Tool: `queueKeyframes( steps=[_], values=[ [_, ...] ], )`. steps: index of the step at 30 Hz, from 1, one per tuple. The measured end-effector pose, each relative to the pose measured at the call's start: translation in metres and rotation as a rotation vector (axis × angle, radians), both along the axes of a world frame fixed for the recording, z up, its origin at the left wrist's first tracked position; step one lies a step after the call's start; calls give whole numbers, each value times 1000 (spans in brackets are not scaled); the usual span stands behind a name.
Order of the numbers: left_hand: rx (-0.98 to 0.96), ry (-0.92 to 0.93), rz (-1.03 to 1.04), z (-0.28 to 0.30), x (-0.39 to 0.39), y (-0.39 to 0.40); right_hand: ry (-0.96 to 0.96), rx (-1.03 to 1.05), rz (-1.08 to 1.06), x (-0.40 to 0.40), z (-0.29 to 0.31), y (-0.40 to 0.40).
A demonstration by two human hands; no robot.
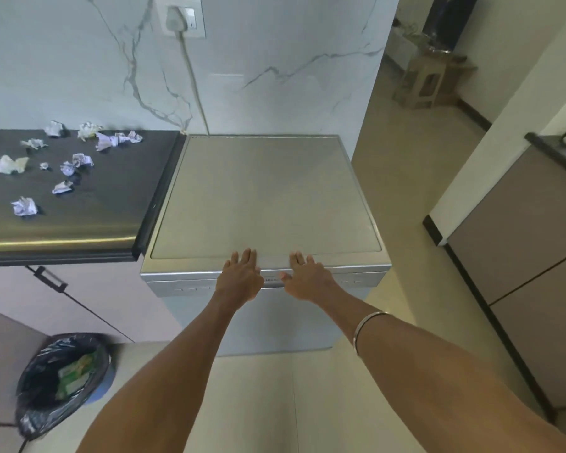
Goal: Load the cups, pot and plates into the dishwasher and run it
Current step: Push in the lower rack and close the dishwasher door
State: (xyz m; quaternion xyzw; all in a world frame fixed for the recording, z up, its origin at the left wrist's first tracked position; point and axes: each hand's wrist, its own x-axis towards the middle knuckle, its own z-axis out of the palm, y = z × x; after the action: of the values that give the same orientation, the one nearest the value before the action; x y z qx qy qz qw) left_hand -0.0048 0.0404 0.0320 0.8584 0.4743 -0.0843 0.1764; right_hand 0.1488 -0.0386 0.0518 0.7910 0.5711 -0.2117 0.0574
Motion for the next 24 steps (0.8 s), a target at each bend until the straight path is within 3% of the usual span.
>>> queueKeyframes(
  steps=[9, 13, 20, 24],
  values=[
    [-131, 52, -60, 18, 0, 16, -13, -89, -12, 0, 3, 11],
    [-64, 59, -103, 22, -1, 10, 7, -60, -26, 0, 2, 9],
    [-125, 37, -63, 21, -3, 23, -9, 3, -77, 4, 13, 19],
    [-33, 7, 23, 28, -4, 50, 21, -130, -85, 22, 41, 56]
  ],
)
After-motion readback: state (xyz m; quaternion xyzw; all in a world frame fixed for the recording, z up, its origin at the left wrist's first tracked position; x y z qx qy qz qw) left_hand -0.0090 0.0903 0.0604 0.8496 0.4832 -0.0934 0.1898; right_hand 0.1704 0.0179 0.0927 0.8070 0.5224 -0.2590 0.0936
